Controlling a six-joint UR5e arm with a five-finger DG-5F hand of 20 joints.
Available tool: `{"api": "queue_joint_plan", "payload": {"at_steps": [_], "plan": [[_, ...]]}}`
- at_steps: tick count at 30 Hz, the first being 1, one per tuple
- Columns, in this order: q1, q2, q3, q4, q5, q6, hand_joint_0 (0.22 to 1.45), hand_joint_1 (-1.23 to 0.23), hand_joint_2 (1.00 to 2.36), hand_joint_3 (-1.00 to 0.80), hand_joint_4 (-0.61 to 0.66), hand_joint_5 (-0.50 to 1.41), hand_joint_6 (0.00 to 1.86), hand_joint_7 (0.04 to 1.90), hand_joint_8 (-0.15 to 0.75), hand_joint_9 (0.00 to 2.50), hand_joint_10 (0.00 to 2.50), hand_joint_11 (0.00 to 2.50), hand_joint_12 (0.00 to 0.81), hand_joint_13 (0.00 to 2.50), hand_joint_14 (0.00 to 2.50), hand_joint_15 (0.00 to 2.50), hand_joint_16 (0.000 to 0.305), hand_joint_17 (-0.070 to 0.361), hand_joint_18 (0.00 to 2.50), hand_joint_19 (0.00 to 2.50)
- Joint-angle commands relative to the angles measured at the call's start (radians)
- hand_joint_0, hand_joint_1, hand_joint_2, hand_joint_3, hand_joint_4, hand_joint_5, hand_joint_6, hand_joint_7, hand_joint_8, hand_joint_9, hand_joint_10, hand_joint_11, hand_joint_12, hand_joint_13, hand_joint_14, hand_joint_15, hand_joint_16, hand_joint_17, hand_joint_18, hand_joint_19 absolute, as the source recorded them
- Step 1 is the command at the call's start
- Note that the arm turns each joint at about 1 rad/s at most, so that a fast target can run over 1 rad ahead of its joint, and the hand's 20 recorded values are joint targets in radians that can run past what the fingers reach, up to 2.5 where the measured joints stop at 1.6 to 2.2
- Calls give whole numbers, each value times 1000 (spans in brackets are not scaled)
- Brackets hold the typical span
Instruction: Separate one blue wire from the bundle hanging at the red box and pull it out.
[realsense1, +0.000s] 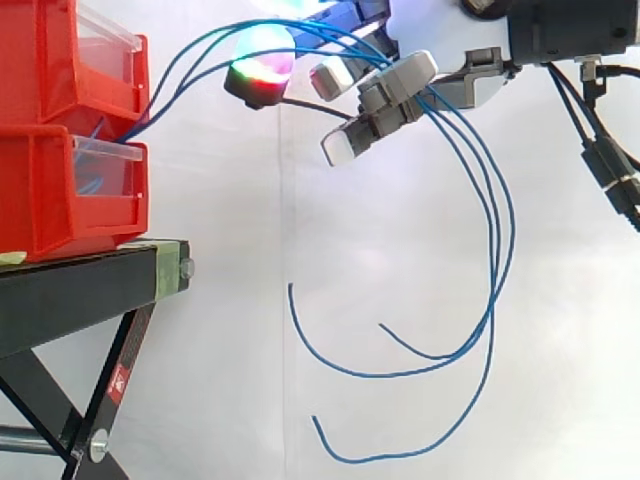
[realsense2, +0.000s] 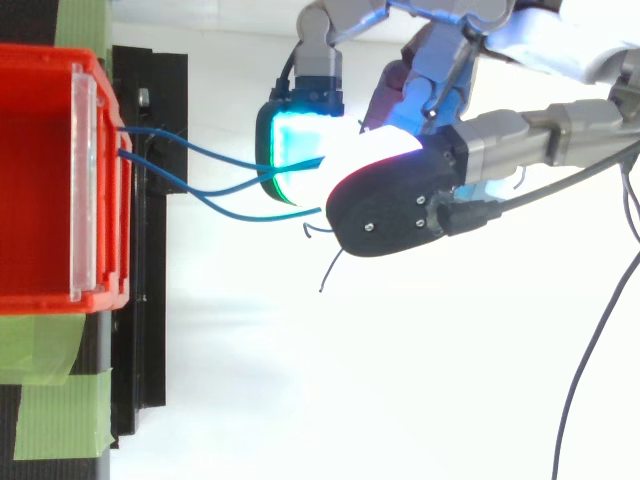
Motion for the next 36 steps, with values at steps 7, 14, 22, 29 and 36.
{"api": "queue_joint_plan", "payload": {"at_steps": [7, 14, 22, 29, 36], "plan": [[-1, 0, -1, -2, 0, 0, 585, -674, 1022, -238, 159, -67, 805, 1132, 417, 1420, 25, 782, 411, 1715, 15, 1437, 47, 107, 997, 509], [-1, 1, 0, 0, 0, 0, 581, -777, 1024, -152, 167, -65, 836, 1182, 428, 1426, 26, 797, 431, 1723, 15, 1436, 47, 106, 1036, 510], [-1, 0, -1, 0, 0, 0, 577, -847, 1026, -121, 168, -101, 873, 1166, 417, 1329, 24, 817, 412, 1661, 15, 1471, 48, 108, 1013, 528], [1, 0, -1, 0, 0, 0, 566, -907, 1026, -140, 195, -130, 892, 1124, 408, 1241, 26, 854, 411, 1619, 15, 1494, 50, 113, 997, 536], [1, 0, 0, -2, 0, 0, 566, -971, 1022, -229, 201, -139, 897, 1101, 403, 1211, 27, 865, 409, 1606, 13, 1529, 52, 118, 998, 514]]}}
